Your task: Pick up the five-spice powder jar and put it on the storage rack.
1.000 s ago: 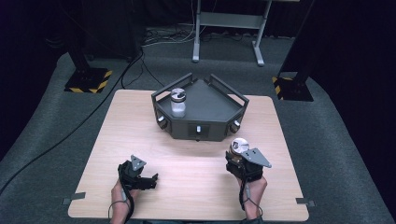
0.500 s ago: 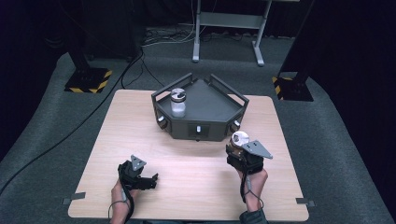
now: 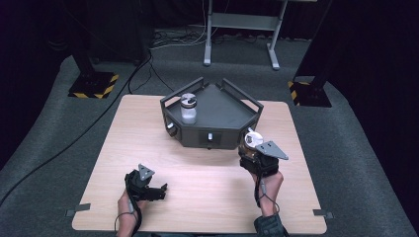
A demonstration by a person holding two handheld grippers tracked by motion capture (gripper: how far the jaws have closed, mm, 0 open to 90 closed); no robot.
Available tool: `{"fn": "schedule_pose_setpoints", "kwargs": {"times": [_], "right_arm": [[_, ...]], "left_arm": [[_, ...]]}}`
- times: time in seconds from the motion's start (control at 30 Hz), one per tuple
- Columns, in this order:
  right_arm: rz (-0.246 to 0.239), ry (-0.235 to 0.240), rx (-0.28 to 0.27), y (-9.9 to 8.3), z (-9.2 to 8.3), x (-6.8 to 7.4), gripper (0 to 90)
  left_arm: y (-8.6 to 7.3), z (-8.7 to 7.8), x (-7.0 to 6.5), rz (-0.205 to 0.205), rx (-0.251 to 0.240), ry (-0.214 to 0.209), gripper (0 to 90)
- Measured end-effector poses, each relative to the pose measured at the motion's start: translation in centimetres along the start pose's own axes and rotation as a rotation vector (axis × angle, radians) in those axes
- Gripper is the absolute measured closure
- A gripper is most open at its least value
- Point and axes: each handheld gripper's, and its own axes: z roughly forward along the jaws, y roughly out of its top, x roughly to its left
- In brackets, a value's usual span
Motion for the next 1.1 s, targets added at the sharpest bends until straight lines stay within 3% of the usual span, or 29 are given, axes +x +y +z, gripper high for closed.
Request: {"fn": "schedule_pose_setpoints", "kwargs": {"times": [1.1], "right_arm": [[-0.029, 0.000, -0.017, 3.8, 2.2, -1.6, 29.7]], "left_arm": [[0.0, 0.0, 0.0, -0.001, 0.000, -0.001, 0.6]]}}
